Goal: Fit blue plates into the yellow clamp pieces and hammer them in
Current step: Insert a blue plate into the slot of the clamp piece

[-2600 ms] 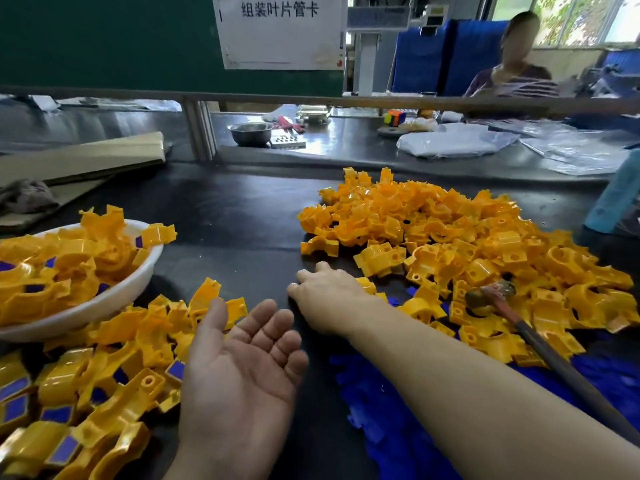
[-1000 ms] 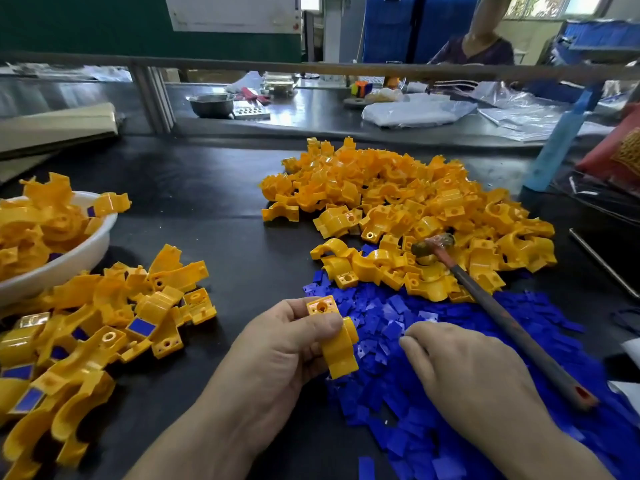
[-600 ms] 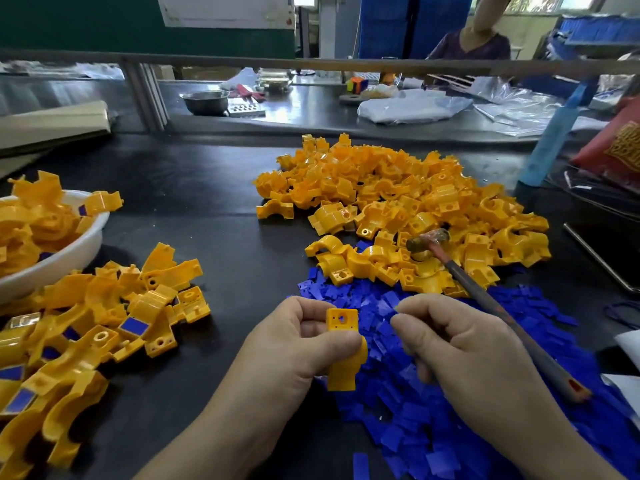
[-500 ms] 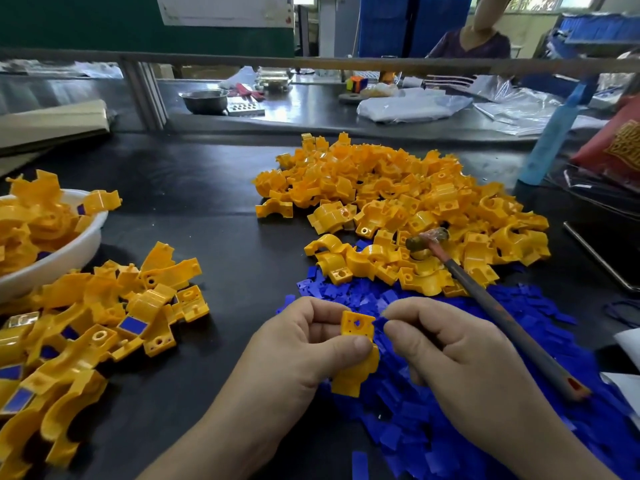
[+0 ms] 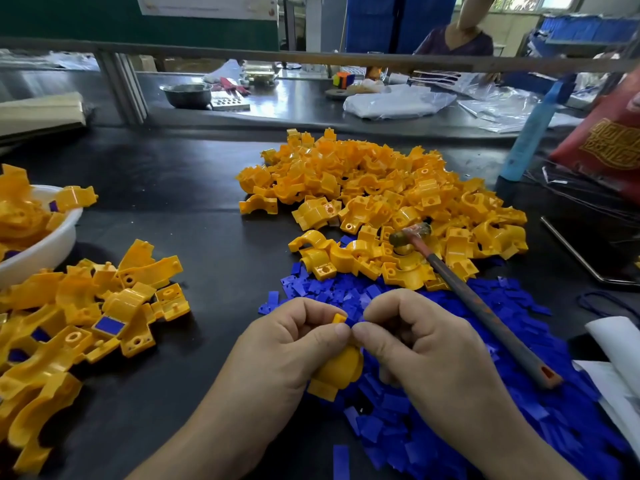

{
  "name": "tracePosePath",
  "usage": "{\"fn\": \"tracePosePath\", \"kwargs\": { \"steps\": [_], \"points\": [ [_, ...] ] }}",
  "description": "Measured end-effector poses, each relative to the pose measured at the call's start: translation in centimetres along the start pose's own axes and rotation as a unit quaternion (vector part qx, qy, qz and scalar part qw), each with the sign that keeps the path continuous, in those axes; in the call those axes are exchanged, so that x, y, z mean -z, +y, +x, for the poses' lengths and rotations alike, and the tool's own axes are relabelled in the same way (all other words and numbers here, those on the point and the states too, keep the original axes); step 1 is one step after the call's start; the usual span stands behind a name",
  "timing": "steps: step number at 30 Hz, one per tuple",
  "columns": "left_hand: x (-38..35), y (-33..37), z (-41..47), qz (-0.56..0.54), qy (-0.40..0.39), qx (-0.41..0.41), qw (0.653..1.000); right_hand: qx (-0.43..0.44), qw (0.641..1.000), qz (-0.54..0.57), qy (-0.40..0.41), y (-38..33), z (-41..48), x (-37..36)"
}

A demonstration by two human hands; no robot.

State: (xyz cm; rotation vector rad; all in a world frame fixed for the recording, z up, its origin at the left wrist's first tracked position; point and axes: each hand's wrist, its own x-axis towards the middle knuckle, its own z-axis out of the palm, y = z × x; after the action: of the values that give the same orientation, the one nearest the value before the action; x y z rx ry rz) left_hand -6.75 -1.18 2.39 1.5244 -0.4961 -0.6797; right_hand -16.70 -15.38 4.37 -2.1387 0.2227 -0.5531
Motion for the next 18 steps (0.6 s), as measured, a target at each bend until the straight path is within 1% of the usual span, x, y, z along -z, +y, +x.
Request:
{"fn": "tracePosePath", "kwargs": {
  "steps": [1,6,9,13,18],
  "points": [
    [-0.03,-0.03,0.06,-0.005,0.0,0.003,1.0,0.007,1.0,-0.004,0.004,-0.02,0.0,-0.07],
    [0.02,-0.08,0.37,-0.036,0.002,0.026,0.999,0.096,0.992,-0.084,0.02,0.23,-0.08,-0.29],
    [0.1,-0.22,0.43,-0.043,0.003,0.026,0.999,0.11,0.989,-0.1,0.011,0.56,-0.08,-0.27],
    [0.09,-0.39,0.44,-0.054,0.0,0.031,0.998,0.129,0.987,-0.092,0.002,0.59,0.07,-0.22],
    [0.27,-0.7,0.49,-0.077,-0.024,0.065,0.995,0.143,0.986,-0.083,-0.006,0.62,0.21,-0.09]
  ]
}}
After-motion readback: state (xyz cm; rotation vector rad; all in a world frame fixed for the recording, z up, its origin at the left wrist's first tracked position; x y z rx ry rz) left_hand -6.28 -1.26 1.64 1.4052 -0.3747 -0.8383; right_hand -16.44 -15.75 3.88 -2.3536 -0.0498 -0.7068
